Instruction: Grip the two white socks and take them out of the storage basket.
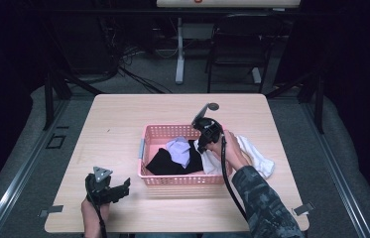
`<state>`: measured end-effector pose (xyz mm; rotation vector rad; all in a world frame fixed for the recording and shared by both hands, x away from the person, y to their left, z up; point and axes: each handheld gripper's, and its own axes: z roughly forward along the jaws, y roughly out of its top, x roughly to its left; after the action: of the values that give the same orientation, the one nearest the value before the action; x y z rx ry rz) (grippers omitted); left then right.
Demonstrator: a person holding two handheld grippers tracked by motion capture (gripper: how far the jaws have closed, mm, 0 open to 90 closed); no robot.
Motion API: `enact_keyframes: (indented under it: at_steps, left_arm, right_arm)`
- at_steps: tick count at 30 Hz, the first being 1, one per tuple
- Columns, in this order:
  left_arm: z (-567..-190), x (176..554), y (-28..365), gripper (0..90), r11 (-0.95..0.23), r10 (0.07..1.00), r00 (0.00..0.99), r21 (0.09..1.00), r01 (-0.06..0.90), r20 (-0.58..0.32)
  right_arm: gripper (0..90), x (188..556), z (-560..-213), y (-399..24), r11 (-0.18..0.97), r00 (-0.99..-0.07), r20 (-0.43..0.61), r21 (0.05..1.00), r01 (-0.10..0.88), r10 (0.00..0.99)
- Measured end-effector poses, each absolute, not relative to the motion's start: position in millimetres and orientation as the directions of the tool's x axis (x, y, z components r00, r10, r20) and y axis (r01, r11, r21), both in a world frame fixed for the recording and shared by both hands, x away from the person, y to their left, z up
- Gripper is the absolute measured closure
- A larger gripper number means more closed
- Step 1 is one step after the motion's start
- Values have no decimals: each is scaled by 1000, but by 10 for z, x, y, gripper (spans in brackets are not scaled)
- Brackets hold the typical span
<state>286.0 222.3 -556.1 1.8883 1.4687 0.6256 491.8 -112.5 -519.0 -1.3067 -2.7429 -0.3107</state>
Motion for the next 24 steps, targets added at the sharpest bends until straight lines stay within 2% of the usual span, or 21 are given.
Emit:
enact_keyframes:
  at_steps: [3,9,12,24]
  left_arm:
    - [-5559,2858,2226,155,-156,966,256,741,653,-22]
    - [-5561,2862,2221,155,-155,966,257,742,652,-23]
    - [-5560,2861,2219,155,-155,967,255,741,653,-22]
    - [-5559,2860,2213,155,-155,966,257,743,651,-23]
  right_arm:
    - [860,4897,-5149,-1128,617,-634,175,147,773,753]
    - [863,4840,-4936,-1173,612,-645,199,204,764,738]
    - [863,4790,-4709,-1210,613,-656,194,243,752,729]
    - [863,4680,-4281,-1264,614,-686,175,331,717,707]
